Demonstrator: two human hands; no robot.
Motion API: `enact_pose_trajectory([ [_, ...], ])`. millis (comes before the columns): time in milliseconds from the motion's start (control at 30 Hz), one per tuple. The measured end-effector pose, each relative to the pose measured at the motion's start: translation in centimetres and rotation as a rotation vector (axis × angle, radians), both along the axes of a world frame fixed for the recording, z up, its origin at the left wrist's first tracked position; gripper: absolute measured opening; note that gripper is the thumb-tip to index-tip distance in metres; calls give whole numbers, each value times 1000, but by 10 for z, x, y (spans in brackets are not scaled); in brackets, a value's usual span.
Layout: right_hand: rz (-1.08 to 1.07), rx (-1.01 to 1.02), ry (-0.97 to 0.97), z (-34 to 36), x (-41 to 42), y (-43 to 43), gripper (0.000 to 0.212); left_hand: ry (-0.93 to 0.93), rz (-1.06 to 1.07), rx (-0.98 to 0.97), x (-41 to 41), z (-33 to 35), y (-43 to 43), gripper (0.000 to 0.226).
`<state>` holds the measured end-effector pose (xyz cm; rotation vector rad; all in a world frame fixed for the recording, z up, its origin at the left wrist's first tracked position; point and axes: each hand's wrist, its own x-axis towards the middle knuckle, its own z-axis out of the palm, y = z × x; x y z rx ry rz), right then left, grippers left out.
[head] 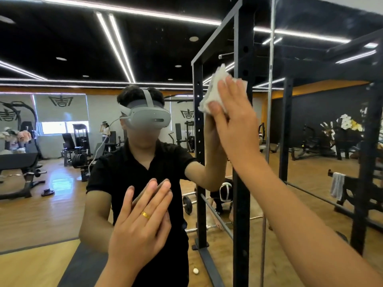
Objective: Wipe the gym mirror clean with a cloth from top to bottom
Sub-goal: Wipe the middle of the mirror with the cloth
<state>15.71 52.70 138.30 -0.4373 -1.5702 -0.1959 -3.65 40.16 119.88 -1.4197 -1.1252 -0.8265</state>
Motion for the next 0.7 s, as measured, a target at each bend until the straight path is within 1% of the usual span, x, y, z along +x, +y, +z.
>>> enact_pose_trajectory([
  [67,-7,25,48,-2,-5,1,49,6,6,1,-1,0,1,41],
  [133,-31,53,68,-30,-8,-4,49,15,15,12,-3,-1,2,41],
  [167,-39,81,45,-49,-8,-6,49,18,14,14,-3,-1,2,42],
  [233,-65,154,-63,-73,0,-3,48,21,15,12,-3,-1,1,43],
  [300,-116,156,-134,-60,12,5,47,18,14,12,-3,-1,0,43],
  [400,-56,12,-12,-4,20,7,49,12,11,13,-3,-1,0,44],
  [433,-38,-8,28,10,20,6,49,12,12,14,-3,-1,0,44],
  [500,-19,-16,86,13,16,4,49,13,10,15,-2,-1,0,43],
  [600,-13,-57,104,-30,3,-9,49,7,10,13,-2,-1,0,42],
  [667,3,11,59,-58,2,-12,48,7,3,9,-3,-1,0,43],
  [700,-5,39,18,-58,8,-9,48,5,1,11,-3,-1,0,43],
])
